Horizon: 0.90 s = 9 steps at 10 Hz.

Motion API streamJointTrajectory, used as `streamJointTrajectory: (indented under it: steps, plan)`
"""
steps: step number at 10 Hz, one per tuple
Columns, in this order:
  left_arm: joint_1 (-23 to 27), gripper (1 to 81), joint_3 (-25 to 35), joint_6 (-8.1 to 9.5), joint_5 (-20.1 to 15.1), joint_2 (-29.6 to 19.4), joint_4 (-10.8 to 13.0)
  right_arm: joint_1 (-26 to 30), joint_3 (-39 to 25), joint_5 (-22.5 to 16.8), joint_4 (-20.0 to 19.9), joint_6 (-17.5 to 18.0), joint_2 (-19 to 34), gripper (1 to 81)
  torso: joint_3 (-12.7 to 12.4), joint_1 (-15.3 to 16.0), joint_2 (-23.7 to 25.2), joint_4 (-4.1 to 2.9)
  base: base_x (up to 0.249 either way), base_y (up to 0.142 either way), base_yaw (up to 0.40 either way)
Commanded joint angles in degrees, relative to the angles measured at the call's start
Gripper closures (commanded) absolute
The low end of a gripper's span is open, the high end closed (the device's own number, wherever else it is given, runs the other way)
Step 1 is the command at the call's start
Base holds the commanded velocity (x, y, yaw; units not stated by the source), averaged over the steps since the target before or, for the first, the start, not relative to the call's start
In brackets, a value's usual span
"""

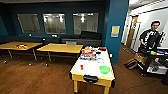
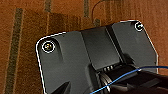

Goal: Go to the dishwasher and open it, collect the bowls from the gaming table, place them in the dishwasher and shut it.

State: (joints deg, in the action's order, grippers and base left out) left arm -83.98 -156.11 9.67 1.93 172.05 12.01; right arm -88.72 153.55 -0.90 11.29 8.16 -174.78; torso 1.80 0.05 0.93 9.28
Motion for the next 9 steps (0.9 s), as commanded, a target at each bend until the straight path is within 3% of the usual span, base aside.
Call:
streamJointTrajectory:
  steps: [1,9]
  plan:
    - [3.2,1.0,-0.1,-0.08,-2.6,-0.4,-0.1,2.6,-0.2,-2.9,0.5,-0.2,-0.2,1.0,0.0,0.0,0.0,0.00,0.115,0.000,0.000]
    - [3.1,1.0,0.0,0.00,-2.5,-0.3,-0.1,2.5,-0.2,-2.9,0.5,-0.2,-0.2,1.0,0.0,0.0,0.0,0.00,0.115,0.000,0.000]
